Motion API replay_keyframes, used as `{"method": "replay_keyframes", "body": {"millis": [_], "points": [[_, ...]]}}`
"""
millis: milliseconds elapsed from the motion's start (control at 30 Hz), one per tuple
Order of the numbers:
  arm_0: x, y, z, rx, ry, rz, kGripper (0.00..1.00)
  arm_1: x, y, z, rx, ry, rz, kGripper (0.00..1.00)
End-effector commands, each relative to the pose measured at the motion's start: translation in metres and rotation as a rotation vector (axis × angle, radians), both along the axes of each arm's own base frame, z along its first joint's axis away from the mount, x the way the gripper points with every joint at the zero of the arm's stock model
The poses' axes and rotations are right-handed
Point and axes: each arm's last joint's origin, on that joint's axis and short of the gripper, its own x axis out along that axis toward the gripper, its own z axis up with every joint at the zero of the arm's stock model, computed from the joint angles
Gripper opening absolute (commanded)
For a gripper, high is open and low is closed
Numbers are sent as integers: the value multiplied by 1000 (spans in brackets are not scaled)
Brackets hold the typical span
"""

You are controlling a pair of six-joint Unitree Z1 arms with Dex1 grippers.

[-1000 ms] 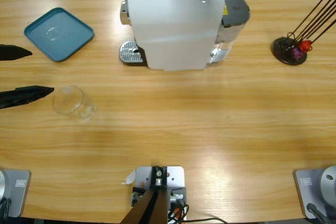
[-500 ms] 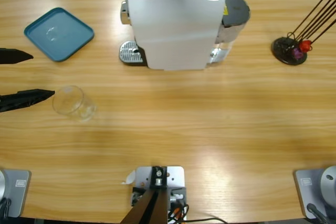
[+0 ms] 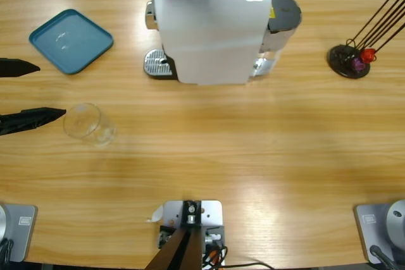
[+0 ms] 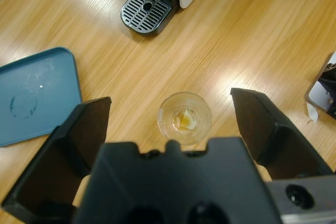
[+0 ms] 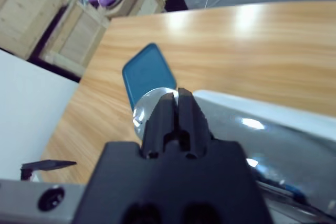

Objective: Pour coffee

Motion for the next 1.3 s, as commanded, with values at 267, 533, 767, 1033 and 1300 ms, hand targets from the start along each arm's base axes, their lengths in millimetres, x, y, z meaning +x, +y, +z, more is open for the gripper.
{"method": "replay_keyframes", "body": {"millis": [267,533,767,1033,1300], "points": [[-1,3,-6,-2,23,17,982,-2,12,-144,-273,351,13,0],[-1,5,-4,-9,12,33,987,2,6,-130,-278,295,11,0],[-10,18,2,-29,-44,112,991,-32,-24,40,-116,-237,301,1000],[-23,17,-22,-9,43,165,991,-88,-87,79,-125,-279,333,1000],[-22,-4,-46,-16,152,254,982,-126,-104,24,-252,-171,423,1000]]}}
